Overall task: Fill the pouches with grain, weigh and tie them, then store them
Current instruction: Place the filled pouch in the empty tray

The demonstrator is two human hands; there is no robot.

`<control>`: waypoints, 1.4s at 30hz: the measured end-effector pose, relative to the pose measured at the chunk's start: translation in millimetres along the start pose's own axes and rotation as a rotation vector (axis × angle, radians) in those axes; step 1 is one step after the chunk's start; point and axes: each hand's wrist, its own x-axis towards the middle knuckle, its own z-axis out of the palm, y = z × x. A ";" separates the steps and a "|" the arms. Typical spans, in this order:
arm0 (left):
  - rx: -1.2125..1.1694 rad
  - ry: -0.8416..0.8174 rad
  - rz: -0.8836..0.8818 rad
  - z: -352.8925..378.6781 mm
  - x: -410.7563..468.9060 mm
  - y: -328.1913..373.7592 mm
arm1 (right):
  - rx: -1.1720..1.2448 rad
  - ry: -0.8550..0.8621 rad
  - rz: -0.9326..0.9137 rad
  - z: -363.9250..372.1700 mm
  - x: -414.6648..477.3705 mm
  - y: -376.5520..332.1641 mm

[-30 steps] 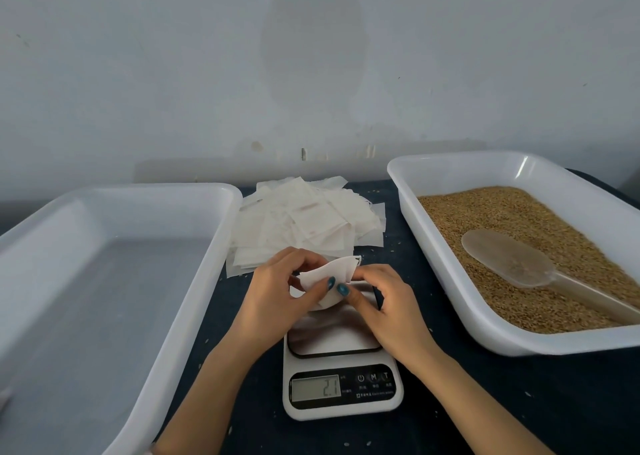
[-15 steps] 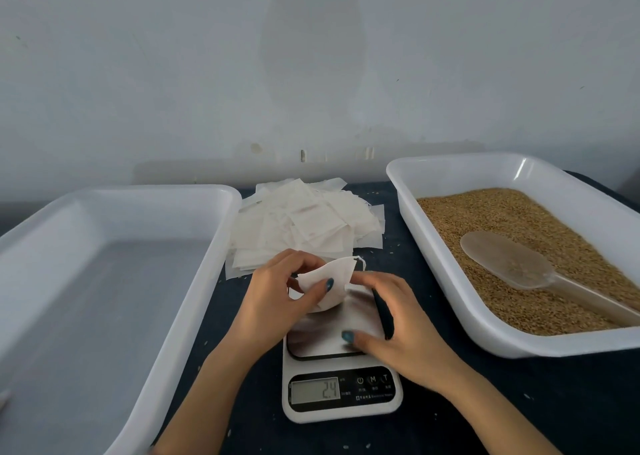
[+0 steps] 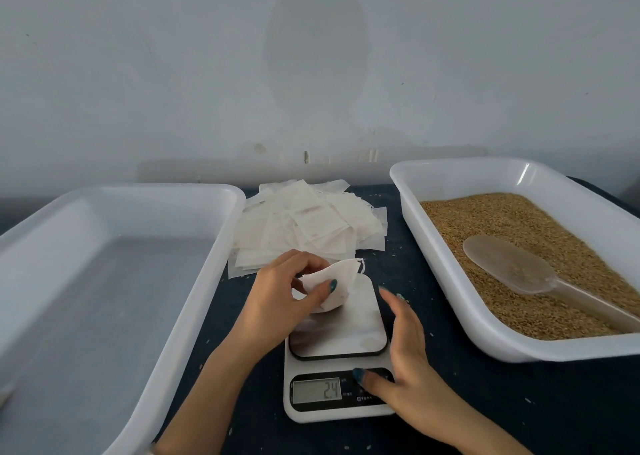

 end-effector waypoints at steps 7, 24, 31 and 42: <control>-0.006 -0.001 -0.008 1.1 0.2 -1.7 | 0.003 -0.003 0.017 3.4 -0.5 -4.3; -0.018 -0.015 -0.015 2.6 0.1 -2.0 | 0.092 -0.007 0.105 1.7 -1.8 -14.0; -0.010 -0.016 -0.006 2.9 0.0 -1.8 | 0.109 0.003 0.109 3.5 -2.8 -14.4; -0.028 -0.020 -0.029 4.9 -0.3 -3.3 | 0.037 -0.013 0.128 8.9 0.2 -14.4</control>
